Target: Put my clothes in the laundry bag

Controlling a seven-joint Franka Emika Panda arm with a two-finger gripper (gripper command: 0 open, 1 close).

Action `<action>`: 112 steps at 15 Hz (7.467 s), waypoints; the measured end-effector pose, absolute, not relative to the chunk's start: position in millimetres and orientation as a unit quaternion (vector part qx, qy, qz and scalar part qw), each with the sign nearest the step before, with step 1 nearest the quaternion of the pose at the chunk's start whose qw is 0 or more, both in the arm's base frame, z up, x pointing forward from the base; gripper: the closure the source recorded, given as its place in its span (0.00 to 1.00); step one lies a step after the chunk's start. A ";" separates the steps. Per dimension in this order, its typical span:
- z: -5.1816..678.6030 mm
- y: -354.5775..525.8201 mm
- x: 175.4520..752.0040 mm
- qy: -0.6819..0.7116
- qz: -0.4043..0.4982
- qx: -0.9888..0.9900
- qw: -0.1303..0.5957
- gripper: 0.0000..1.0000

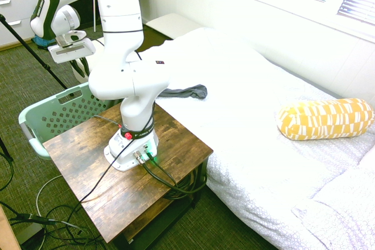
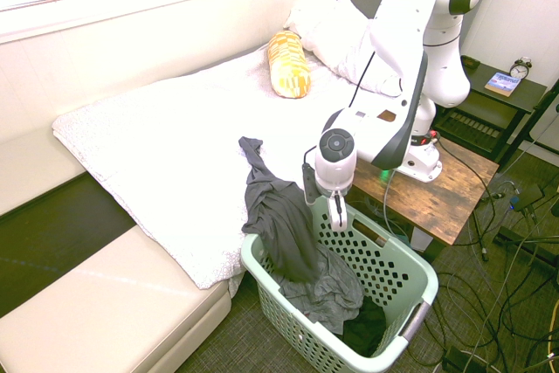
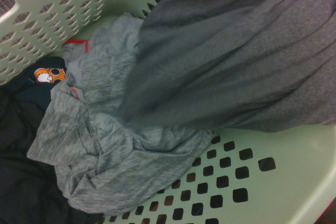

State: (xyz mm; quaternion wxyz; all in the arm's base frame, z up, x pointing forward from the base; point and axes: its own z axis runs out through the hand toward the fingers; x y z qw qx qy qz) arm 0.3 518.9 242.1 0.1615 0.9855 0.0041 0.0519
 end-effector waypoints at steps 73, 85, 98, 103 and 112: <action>240.0 467.9 31.0 -0.084 -0.008 0.995 0.053 1.00; 158.5 494.2 -50.8 -0.036 0.008 0.994 0.104 0.00; 153.2 508.0 13.0 -0.081 0.022 0.992 0.091 0.00; 158.2 477.4 200.4 -0.186 0.005 0.981 0.052 0.00; 61.9 358.5 338.8 -0.277 -0.079 0.956 0.062 0.00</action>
